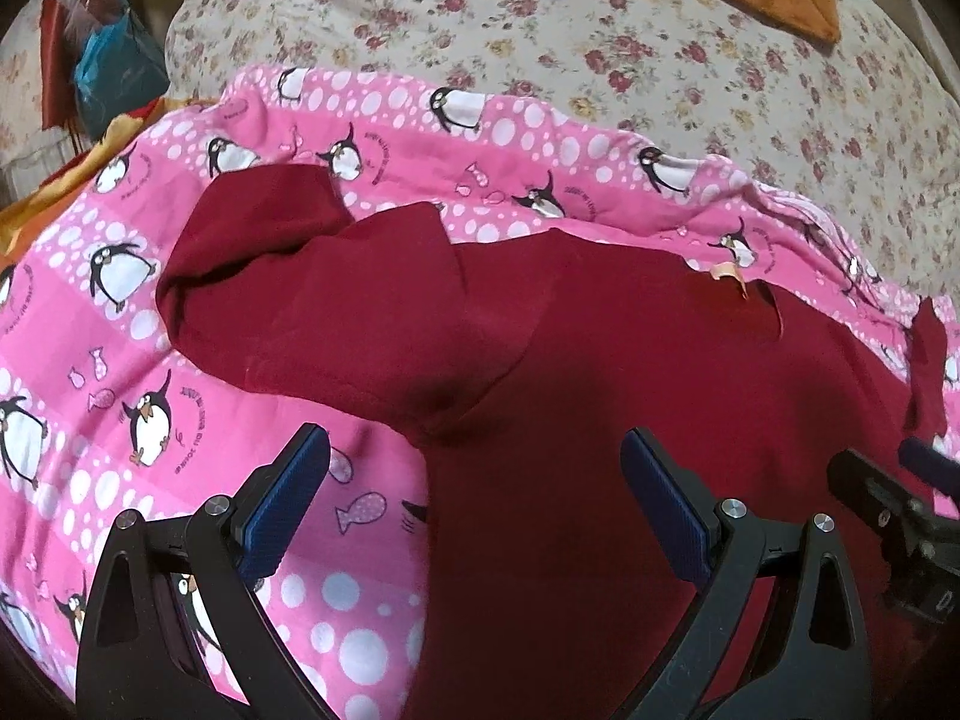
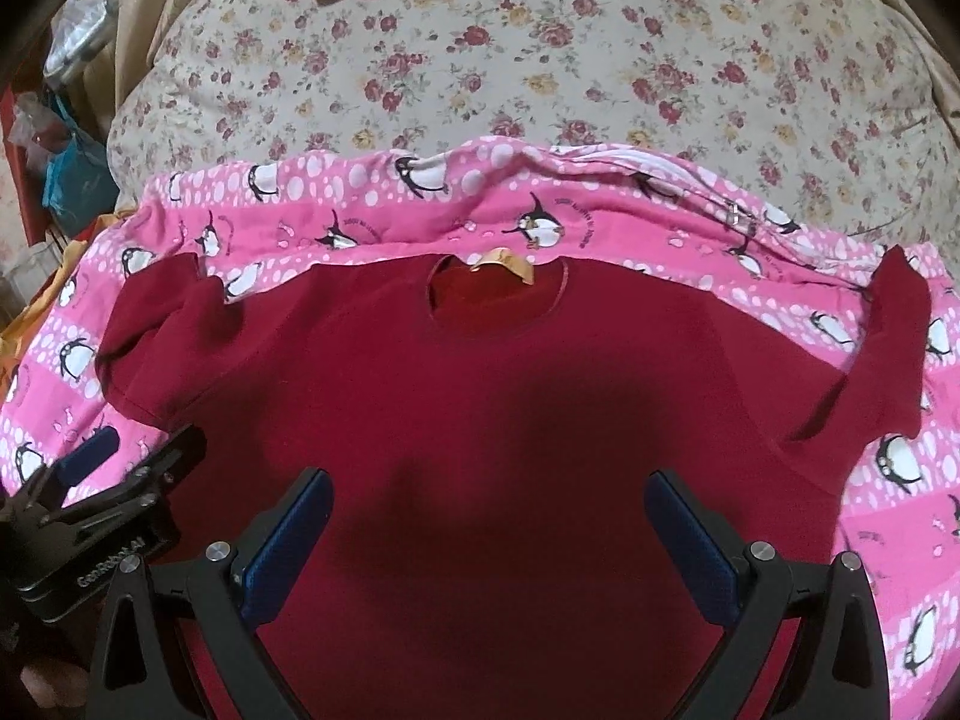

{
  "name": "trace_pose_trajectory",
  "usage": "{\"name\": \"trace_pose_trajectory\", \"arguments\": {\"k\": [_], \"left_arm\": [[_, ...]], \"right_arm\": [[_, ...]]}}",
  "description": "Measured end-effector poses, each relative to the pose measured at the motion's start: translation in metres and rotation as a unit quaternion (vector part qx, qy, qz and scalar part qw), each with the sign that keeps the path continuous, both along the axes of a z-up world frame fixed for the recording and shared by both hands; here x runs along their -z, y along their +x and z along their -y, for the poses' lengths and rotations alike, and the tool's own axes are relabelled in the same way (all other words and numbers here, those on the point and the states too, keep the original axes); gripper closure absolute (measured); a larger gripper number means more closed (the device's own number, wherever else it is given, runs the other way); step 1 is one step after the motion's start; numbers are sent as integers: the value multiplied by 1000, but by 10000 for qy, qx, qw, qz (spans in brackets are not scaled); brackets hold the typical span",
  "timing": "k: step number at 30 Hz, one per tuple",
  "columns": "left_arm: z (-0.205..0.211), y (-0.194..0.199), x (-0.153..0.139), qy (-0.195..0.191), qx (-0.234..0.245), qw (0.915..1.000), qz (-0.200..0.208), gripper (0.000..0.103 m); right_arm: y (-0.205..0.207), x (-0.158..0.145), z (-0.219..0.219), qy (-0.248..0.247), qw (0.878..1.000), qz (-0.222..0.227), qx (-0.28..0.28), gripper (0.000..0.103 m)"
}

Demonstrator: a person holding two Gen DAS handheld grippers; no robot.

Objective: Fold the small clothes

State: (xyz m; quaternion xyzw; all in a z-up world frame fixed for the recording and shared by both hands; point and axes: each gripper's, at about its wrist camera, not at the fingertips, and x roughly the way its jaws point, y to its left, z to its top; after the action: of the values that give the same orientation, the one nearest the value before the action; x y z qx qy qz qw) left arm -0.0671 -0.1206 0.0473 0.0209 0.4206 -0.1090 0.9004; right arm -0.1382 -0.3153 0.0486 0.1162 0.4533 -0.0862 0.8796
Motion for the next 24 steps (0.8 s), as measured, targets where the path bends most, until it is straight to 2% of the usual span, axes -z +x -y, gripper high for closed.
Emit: {"name": "trace_pose_trajectory", "arguments": {"k": [15,24], "left_arm": [[-15,4,-1,-71,-128,9999,-9,5],[-16,1,-1,-79,-100,9999,-11,5]], "right_arm": [[12,15,-20,23,9997,-232,50,0],[9,23,-10,452,9983,-292,235,0]]}}
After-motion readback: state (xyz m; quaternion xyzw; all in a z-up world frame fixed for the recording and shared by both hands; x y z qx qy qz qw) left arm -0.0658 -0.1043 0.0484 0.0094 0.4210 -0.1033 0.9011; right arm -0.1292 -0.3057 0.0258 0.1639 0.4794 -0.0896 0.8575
